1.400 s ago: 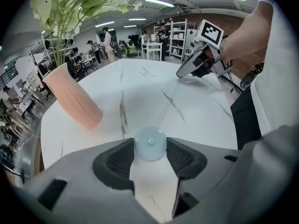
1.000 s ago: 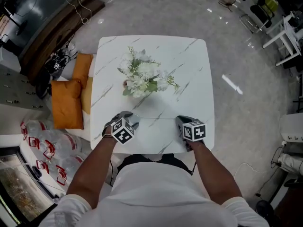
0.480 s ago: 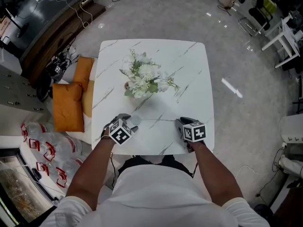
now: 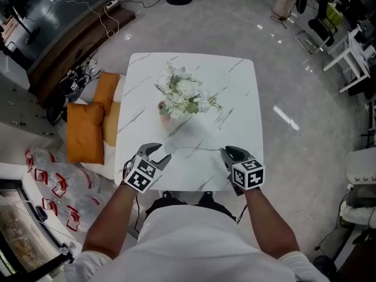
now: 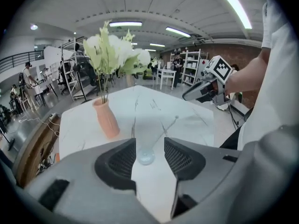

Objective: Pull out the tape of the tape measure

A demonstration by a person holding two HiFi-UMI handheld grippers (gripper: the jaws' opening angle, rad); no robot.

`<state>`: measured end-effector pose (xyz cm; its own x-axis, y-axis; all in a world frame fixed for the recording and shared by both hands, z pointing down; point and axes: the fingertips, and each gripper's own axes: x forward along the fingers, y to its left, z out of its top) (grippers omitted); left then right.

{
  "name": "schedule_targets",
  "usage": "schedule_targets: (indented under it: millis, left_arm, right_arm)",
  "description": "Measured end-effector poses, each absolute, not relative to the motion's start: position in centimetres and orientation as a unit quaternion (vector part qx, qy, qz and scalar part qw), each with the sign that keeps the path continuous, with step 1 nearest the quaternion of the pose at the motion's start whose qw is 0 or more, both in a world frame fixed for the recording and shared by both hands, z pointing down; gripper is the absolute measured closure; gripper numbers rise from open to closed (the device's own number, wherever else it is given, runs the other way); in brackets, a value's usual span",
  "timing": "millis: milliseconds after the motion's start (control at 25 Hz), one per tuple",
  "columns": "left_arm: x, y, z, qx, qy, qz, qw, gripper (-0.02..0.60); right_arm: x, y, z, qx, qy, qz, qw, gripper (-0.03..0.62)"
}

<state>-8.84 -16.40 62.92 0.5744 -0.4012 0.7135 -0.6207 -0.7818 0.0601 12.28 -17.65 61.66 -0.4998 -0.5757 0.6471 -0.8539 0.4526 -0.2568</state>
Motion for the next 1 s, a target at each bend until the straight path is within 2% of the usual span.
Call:
schedule_targets:
  millis: [200, 320, 480, 760, 1000]
  left_arm:
    - [-8.4, -15.7, 56.7, 0.892, -0.321, 0.303, 0.102, 0.451]
    - [-8.1, -15.4, 52.8, 0.899, -0.346, 0.242, 0.115, 0.52]
    - [-7.5, -15.1, 49.0, 0.904, -0.368, 0.171, 0.137, 0.569]
    - [-6.0, -14.0, 45.3, 0.911, -0.368, 0.16, 0.096, 0.574]
    - [-5.3, -12.9, 45.4, 0.913, -0.362, 0.164, 0.091, 0.574]
  right_arm:
    - [10.5, -15.6, 54.5, 0.434, -0.846, 0.258, 0.169, 0.565]
    - [9.9, -14.6, 50.8, 0.43, -0.861, 0.237, 0.134, 0.588]
    - [9.6, -14.0, 47.2, 0.428, -0.87, 0.229, 0.088, 0.589]
    - [9.1, -13.2, 44.5, 0.416, -0.885, 0.201, 0.061, 0.589]
    - [9.2, -12.7, 44.8, 0.418, -0.885, 0.196, 0.066, 0.589]
